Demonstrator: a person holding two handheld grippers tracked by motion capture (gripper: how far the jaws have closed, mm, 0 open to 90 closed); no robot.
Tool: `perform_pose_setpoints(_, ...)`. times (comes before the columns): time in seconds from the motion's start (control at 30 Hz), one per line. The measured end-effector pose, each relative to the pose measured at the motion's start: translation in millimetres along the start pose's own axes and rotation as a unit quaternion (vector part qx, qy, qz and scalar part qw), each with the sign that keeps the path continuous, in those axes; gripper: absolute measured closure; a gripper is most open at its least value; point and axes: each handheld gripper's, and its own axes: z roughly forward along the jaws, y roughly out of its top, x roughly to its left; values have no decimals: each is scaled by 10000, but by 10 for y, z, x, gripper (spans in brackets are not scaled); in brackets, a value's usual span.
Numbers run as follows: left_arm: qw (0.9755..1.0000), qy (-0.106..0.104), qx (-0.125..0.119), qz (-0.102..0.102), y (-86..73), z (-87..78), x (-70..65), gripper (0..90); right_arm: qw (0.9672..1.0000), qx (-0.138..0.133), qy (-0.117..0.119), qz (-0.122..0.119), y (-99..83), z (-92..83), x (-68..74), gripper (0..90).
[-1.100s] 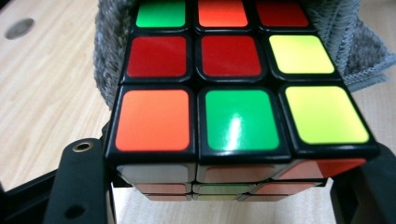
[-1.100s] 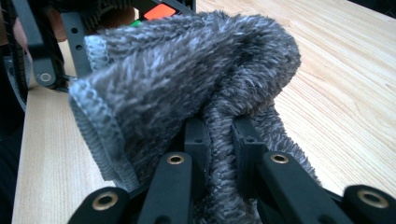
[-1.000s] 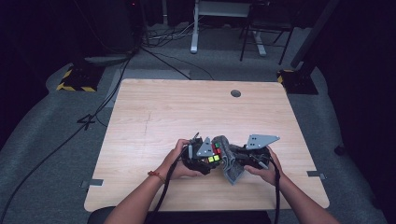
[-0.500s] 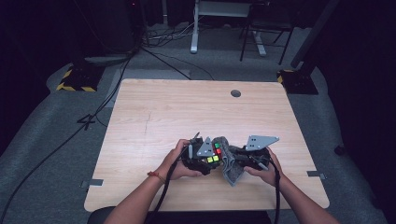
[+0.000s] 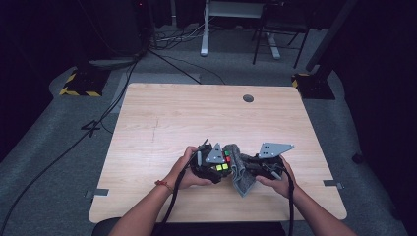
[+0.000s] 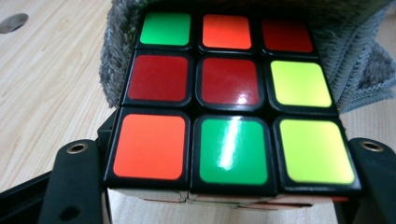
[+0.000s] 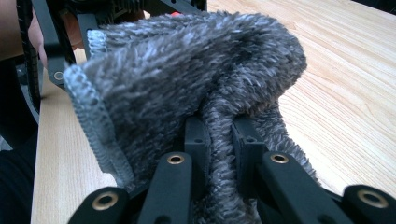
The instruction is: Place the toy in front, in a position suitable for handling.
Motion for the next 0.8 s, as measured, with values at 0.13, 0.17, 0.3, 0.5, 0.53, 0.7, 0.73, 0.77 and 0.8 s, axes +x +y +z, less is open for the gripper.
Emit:
perform_pose_setpoints(0.13,9999,-80,82,44,9,17,10,297,9993,6,-160,-324,59,-38,97,795)
perform_pose_setpoints(0.17,9999,-50,134,75,8,26,7,297,9993,6,-160,-324,59,-38,97,795)
perform_pose_setpoints(0.3,9993,88,304,217,18,53,-21,296,9991,-21,-72,-421,77,-18,139,795)
perform_pose_setpoints(0.5,9997,63,108,200,34,8,-21,320,9988,256,-211,-348,-1,19,19,794)
perform_pose_setpoints(0.53,9998,78,76,185,36,-6,-21,321,9989,317,-222,-274,-29,38,-13,795)
perform_pose_setpoints(0.7,9997,56,124,197,32,-2,-18,330,9990,344,-184,-199,-51,52,-46,794)
perform_pose_setpoints(0.73,9997,50,158,199,35,17,-27,330,9996,88,-109,-262,24,-8,3,793)
perform_pose_setpoints(0.77,9997,22,165,202,37,31,-30,330,9996,88,-109,-262,24,-8,3,793)
perform_pose_setpoints(0.8,9996,2,189,201,42,58,-47,331,9996,12,-70,-285,51,-22,24,794)
